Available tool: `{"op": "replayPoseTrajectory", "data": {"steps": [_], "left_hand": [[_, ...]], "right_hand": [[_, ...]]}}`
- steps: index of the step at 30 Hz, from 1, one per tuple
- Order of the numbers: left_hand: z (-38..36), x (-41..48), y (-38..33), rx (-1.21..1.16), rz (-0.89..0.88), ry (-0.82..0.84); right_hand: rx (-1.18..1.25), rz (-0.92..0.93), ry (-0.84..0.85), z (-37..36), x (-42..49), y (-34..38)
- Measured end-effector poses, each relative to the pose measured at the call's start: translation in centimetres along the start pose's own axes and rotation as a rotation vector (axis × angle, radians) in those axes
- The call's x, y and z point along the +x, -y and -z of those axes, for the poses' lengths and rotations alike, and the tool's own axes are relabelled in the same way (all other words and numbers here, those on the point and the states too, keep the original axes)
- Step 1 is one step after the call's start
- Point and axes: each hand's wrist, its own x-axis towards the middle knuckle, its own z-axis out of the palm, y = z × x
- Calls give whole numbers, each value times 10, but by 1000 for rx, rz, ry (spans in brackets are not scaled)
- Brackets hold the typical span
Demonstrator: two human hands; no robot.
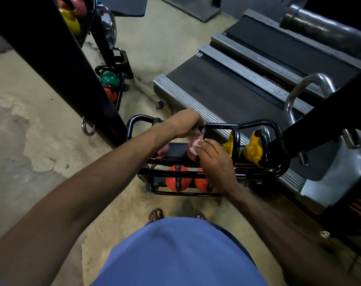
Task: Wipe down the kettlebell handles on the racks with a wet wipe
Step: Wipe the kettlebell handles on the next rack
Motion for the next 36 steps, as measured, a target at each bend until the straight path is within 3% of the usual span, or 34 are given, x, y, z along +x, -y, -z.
{"op": "replayPoseTrajectory", "data": {"steps": [4, 7, 17, 21, 28, 30, 34, 36], "left_hand": [[5, 1, -9, -21, 27, 5], [5, 1, -19, 14, 47, 18], [-2, 3, -38, 80, 121, -61], [0, 1, -36, 73, 116, -35], [6, -2, -33, 63, 101, 27], [9, -4, -31, 68, 93, 58], [5, -9, -30, 90, 58, 56], [1, -9, -29, 93, 49, 42]], "right_hand": [[-281, 288, 407, -4, 17, -9], [-469, 364, 553, -11, 20, -4], [-374, 505, 500, -1, 6, -11], [-307, 463, 356, 5, -11, -29], [79, 1, 76, -5, -33, -21], [236, -234, 40, -9, -38, -16], [739, -900, -72, -12, -14, -4], [989, -1036, -86, -10, 5, 0]]}}
